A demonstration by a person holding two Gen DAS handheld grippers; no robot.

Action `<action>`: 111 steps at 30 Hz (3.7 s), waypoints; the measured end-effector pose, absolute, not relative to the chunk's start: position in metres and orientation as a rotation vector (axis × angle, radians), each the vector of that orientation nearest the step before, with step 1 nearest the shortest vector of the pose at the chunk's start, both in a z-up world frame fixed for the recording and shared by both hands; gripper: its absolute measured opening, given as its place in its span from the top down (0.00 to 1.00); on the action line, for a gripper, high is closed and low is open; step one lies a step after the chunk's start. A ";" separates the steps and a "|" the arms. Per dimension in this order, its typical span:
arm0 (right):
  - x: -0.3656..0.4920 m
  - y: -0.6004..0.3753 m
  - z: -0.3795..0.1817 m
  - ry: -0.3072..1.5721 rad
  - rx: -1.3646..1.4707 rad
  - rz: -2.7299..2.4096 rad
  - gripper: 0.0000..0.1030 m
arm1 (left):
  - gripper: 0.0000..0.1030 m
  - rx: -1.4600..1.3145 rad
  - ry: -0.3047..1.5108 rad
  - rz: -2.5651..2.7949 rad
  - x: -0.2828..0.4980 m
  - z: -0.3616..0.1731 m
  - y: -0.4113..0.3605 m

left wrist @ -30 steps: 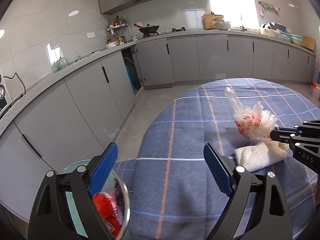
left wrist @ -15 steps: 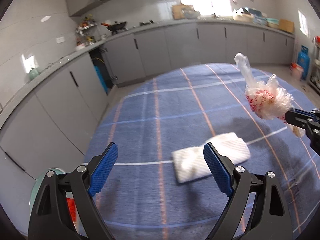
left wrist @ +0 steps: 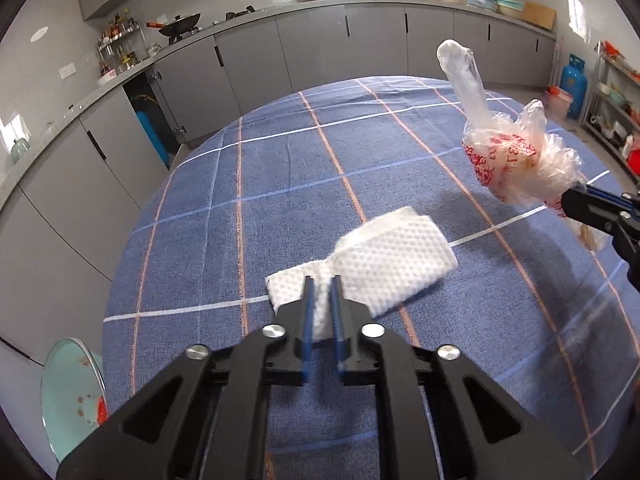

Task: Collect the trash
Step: 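Grasp the white sponge cloth with the left tool, then carry the sponge cloth and clear bag over the teal bin with both tools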

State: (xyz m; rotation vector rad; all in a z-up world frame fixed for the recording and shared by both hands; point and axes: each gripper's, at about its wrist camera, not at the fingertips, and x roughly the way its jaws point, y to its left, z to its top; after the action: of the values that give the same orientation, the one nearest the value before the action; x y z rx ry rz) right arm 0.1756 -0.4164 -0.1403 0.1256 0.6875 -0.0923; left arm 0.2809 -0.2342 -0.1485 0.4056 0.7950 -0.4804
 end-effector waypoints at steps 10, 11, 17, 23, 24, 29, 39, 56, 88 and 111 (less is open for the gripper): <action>0.181 -0.400 -0.135 0.682 0.109 -0.072 0.96 | 0.94 0.374 0.729 -0.435 0.272 -0.128 -0.204; 0.181 -0.397 -0.134 0.679 0.108 -0.069 0.96 | 0.94 0.372 0.723 -0.431 0.271 -0.126 -0.202; 0.186 -0.382 -0.128 0.667 0.093 -0.043 0.96 | 0.94 0.350 0.686 -0.384 0.262 -0.114 -0.175; 0.195 -0.363 -0.125 0.661 0.090 -0.006 0.96 | 0.94 0.315 0.657 -0.324 0.257 -0.102 -0.145; 0.197 -0.359 -0.125 0.659 0.090 0.001 0.96 | 0.94 0.312 0.650 -0.311 0.256 -0.101 -0.140; 0.203 -0.341 -0.122 0.651 0.087 0.038 0.96 | 0.94 0.300 0.620 -0.257 0.249 -0.094 -0.117; 0.219 -0.306 -0.113 0.640 0.079 0.112 0.96 | 0.94 0.271 0.587 -0.182 0.238 -0.083 -0.078; 0.238 -0.256 -0.105 0.610 0.037 0.216 0.96 | 0.94 0.228 0.580 -0.112 0.231 -0.079 -0.029; 0.251 -0.180 -0.095 0.591 -0.053 0.344 0.96 | 0.94 0.172 0.577 0.065 0.228 -0.078 0.049; 0.253 -0.136 -0.096 0.593 -0.106 0.426 0.96 | 0.94 0.158 0.583 0.168 0.228 -0.083 0.083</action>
State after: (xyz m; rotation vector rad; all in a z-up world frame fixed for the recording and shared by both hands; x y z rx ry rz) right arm 0.2529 -0.1357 -0.0965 -0.1058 0.5933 0.4264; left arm 0.2280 0.0834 -0.0825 0.1580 0.5829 0.1677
